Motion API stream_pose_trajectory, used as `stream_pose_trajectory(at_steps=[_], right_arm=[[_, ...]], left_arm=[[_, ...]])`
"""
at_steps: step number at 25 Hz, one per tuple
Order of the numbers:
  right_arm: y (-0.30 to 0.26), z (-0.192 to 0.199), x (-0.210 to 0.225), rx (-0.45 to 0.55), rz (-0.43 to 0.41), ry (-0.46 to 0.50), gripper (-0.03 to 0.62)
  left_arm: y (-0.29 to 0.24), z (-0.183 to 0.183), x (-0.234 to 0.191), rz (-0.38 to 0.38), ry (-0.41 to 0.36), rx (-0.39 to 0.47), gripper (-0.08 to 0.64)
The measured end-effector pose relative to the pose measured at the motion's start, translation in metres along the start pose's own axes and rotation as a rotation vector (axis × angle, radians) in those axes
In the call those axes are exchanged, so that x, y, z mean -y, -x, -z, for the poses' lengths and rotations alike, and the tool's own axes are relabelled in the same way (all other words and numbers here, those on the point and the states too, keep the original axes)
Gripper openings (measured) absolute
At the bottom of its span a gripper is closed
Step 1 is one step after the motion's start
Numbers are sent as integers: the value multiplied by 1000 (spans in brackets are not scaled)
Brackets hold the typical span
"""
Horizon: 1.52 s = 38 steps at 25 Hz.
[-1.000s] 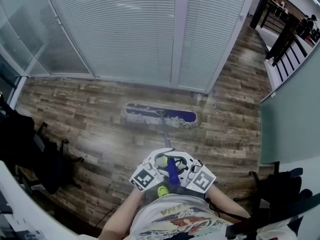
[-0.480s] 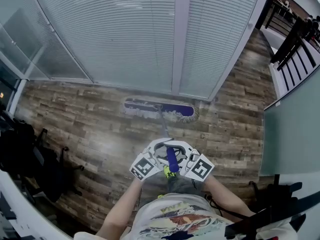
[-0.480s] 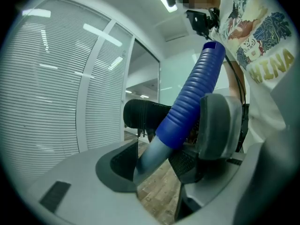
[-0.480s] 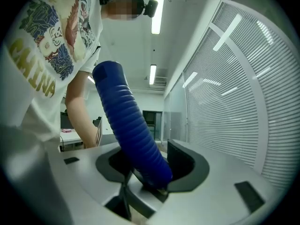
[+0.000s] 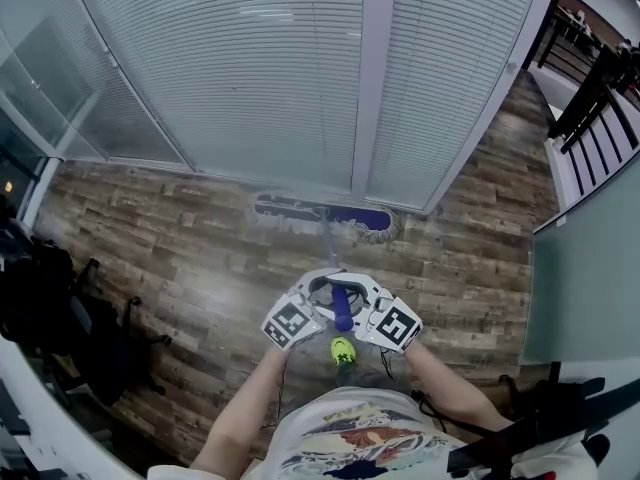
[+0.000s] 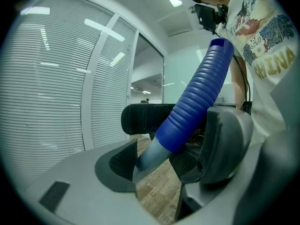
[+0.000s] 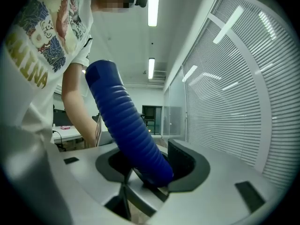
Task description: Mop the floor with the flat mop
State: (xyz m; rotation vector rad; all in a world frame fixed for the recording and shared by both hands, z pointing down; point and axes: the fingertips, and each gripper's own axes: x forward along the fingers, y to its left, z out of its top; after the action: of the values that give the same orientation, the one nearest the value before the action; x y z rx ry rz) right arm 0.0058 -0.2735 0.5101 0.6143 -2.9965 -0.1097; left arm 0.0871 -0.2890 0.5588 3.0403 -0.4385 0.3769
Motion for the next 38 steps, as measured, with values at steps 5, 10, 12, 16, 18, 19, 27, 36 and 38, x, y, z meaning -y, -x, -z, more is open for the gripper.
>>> stream_pose_trajectory(at_steps=[5,10,12,16,18,19,27,36,38], right_arm=[[-4,-1,-34,-20,-26,31,201],[-3,-7,-96,-26,-45,40,201],[1,-11,-129,-28,-49,37,201],[11,-15,-207,-16,-51,10,201],[17,-18,-247,-13,-52,9,201],[20,-19,-266,-21,-57,21,201],[57,-36,-394,-37,-101,39,201],[133,-48,-484,-8,-171,23,201],[162,-50,-500,-7,-194,23,201]], left_arm=[[24,7,21,-28,18,13,187],[61,15,69,-43,32,24,187],[79,18,95,-50,37,30,187],[118,33,161,-66,47,37,187],[138,38,196,-72,47,38,187],[148,41,213,-76,47,39,187],[204,46,332,-114,74,34,187],[206,44,444,-195,104,13,187],[196,37,473,-213,105,10,187]])
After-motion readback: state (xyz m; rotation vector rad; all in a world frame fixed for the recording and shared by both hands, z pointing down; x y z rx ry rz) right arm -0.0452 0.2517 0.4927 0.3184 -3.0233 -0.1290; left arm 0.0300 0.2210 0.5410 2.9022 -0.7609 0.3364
